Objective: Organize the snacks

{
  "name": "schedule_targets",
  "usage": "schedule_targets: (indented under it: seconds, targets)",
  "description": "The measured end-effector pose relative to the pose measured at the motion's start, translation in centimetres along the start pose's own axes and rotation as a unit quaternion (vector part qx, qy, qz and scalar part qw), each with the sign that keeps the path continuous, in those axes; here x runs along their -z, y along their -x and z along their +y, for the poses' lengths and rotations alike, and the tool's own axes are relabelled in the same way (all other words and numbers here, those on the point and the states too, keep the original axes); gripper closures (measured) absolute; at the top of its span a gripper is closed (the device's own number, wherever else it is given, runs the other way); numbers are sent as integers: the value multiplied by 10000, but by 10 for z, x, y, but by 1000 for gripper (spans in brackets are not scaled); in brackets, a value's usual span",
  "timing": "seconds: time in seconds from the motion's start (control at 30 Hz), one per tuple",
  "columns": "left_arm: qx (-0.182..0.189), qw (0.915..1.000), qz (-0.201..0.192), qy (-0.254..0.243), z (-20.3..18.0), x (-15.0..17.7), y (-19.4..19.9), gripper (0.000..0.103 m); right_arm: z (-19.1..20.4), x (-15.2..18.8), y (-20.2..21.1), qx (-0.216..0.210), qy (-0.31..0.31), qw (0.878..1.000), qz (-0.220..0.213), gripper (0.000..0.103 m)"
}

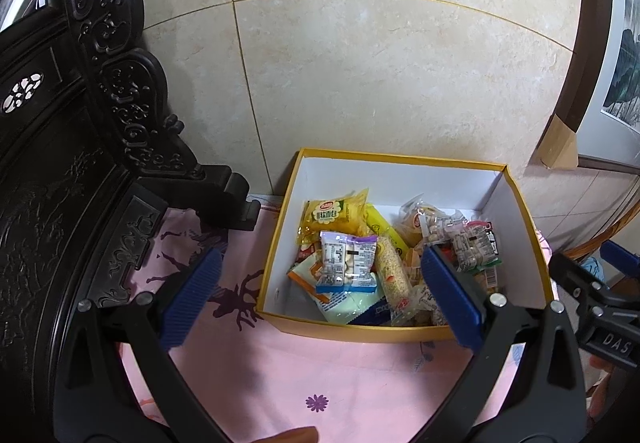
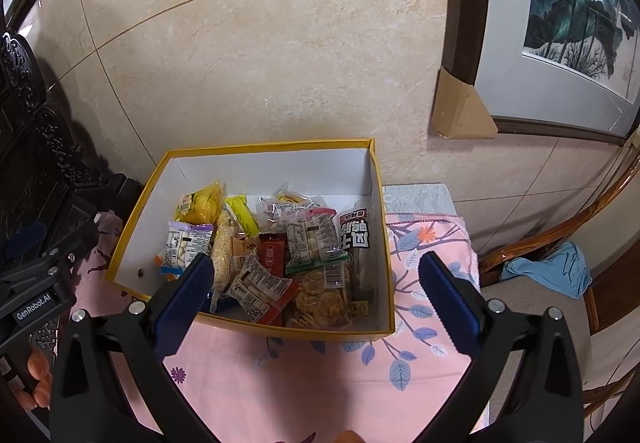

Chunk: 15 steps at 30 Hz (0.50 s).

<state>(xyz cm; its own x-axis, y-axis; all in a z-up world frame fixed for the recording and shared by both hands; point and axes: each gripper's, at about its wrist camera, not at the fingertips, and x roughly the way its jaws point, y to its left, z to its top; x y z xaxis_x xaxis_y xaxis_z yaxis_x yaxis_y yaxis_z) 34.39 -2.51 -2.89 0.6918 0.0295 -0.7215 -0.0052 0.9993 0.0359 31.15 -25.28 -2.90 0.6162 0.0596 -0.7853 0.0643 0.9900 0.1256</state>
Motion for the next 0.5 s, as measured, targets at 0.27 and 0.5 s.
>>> schedule_targets:
  seconds: [0.27, 0.5]
  targets:
    - [0, 10000, -11, -12, 0, 0, 5, 2, -1, 1, 6, 3, 12, 10000, -16, 1]
    - [2, 10000, -28, -20, -1, 0, 6, 2, 0, 1, 7, -2, 19, 10000, -33, 1]
